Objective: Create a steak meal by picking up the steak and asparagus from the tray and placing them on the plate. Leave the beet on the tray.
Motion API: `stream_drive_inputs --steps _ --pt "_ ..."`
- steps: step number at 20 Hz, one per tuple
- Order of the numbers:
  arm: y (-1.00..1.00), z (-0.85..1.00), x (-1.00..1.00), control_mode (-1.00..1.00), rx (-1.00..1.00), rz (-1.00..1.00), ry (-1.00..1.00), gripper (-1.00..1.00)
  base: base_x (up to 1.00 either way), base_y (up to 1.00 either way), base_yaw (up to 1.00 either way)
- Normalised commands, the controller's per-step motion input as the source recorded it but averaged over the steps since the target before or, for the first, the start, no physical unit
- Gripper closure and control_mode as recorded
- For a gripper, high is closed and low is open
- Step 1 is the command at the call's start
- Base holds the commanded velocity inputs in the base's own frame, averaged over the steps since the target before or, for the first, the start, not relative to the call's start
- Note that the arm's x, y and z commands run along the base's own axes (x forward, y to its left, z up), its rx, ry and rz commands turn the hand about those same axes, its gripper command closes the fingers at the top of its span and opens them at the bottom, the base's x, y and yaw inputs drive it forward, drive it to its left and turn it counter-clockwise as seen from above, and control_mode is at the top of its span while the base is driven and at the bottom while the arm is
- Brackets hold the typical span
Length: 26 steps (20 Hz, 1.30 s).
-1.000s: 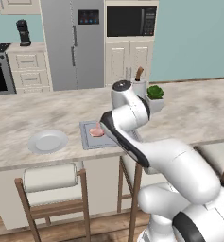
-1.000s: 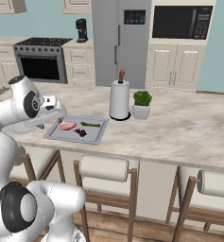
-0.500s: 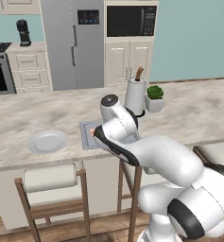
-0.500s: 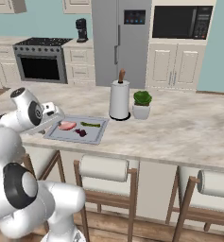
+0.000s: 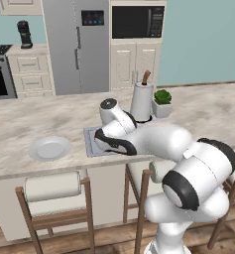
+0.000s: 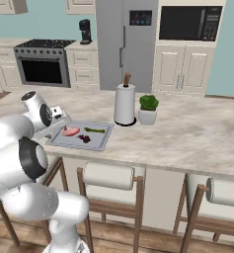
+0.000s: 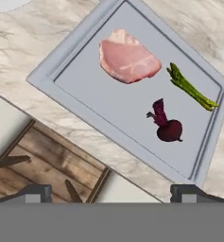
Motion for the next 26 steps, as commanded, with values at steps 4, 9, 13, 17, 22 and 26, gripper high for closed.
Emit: stream_drive_inputs --steps 4,9,13,17,22,26 --pt "0.22 -0.16 0.52 -1.00 -0.05 0.00 0.07 -1.00 0.00 0.00 0.00" --pt "0.20 -0.20 0.46 -1.00 -0.05 0.00 0.03 -1.00 0.00 0.00 0.00" --pt "0.07 -0.28 0.43 -1.00 -0.01 0.00 0.00 -1.00 0.00 0.00 0.00" --pt "0.00 -0.33 0.41 -1.00 0.00 0.00 0.00 -1.00 0.00 0.00 0.00" --pt "0.00 -0.37 0.36 -1.00 0.00 0.00 0.00 -1.00 0.00 0.00 0.00" --pt "0.00 -0.36 0.33 -1.00 0.00 0.00 0.00 -1.00 0.00 0.00 0.00"
